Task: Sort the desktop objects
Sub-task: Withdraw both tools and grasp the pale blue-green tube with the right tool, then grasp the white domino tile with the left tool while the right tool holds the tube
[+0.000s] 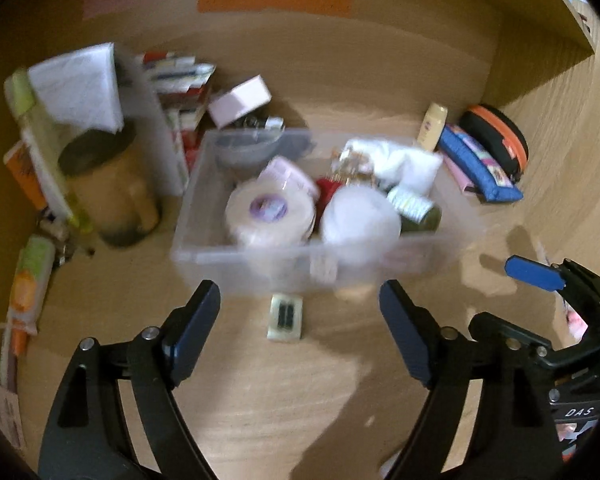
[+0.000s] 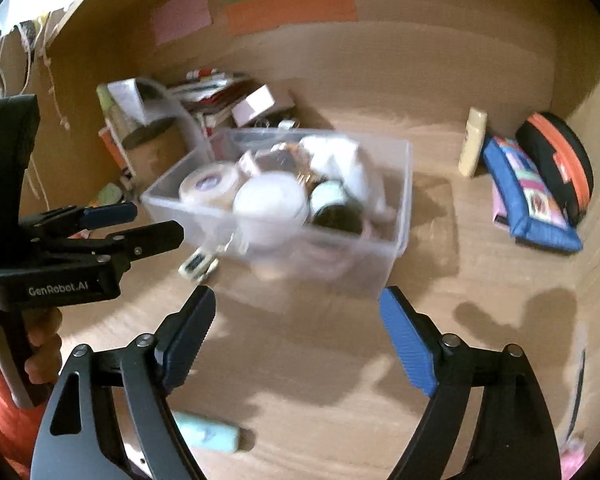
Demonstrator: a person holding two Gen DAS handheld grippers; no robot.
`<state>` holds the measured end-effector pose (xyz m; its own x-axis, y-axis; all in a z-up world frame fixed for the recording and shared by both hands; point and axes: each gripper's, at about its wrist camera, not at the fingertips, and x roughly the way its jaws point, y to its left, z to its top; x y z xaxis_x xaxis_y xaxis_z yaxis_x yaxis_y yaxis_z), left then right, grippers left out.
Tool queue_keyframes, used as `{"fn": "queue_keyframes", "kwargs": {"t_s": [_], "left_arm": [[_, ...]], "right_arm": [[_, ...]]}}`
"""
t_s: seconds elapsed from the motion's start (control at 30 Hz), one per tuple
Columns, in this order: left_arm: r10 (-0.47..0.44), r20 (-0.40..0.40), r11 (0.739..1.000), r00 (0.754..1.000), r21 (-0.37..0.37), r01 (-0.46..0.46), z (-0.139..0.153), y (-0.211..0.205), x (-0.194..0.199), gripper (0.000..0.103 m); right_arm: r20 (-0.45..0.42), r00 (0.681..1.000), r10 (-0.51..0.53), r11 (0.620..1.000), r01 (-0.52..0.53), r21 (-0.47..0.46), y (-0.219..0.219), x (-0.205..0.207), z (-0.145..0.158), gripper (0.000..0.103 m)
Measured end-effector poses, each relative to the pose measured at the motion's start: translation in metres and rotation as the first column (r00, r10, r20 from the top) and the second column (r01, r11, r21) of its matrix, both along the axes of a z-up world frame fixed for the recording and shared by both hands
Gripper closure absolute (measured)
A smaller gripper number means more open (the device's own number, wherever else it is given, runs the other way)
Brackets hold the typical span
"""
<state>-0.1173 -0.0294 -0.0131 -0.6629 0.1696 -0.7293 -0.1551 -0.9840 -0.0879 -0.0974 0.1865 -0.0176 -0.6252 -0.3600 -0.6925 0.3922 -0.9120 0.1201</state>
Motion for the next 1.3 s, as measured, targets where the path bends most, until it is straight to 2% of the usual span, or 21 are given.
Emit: {"fn": "queue_keyframes", "kwargs": {"t_s": [0.2, 0.43, 0.53, 0.87, 1.03, 1.1, 1.13, 1.3], "left_arm": [[0.013, 0.019, 0.999, 1.0, -0.037, -0.013, -0.018, -0.014, 0.032, 0.021], [0.048, 0.041, 0.999, 0.998, -0.006, -0.048, -0.029, -0.038, 0.062, 0.021], [0.053, 0.046, 0.999, 0.998, 0.009, -0.053, -0.032, -0.045, 0.07, 0.021], [0.045, 0.081, 0.999, 0.996, -0.004, -0.045, -0.048, -0.036, 0.081, 0.021], [0.036, 0.072, 0.999, 0.997, 0.0, -0.036, -0.049, -0.032, 0.082, 0.021], [0.033, 0.073, 0.999, 0.997, -0.006, -0.032, -0.049, -0.029, 0.08, 0.021], [0.031, 0.072, 0.999, 0.997, -0.013, -0.03, -0.049, -0.027, 0.078, 0.021], [0.017, 0.088, 1.0, 0.996, -0.019, -0.016, -0.049, -0.018, 0.062, 0.021]], "right_arm": [[0.013, 1.0, 0.01, 1.0, -0.01, 0.016, -0.023, 0.04, -0.018, 0.021], [0.032, 0.998, 0.058, 0.997, -0.06, 0.044, -0.05, 0.079, -0.04, 0.021], [0.031, 0.998, 0.063, 0.994, -0.065, 0.09, -0.059, 0.089, -0.049, 0.021], [0.03, 0.997, 0.07, 0.99, -0.073, 0.118, -0.065, 0.097, -0.065, 0.021], [0.047, 0.997, 0.067, 0.988, -0.073, 0.133, -0.061, 0.091, -0.072, 0.024], [0.035, 0.998, 0.057, 0.987, -0.062, 0.148, -0.058, 0.088, -0.075, 0.031], [0.032, 0.998, 0.055, 0.986, -0.059, 0.153, -0.057, 0.087, -0.075, 0.031], [0.039, 0.997, 0.061, 0.991, -0.065, 0.115, -0.049, 0.08, -0.073, 0.031]]}}
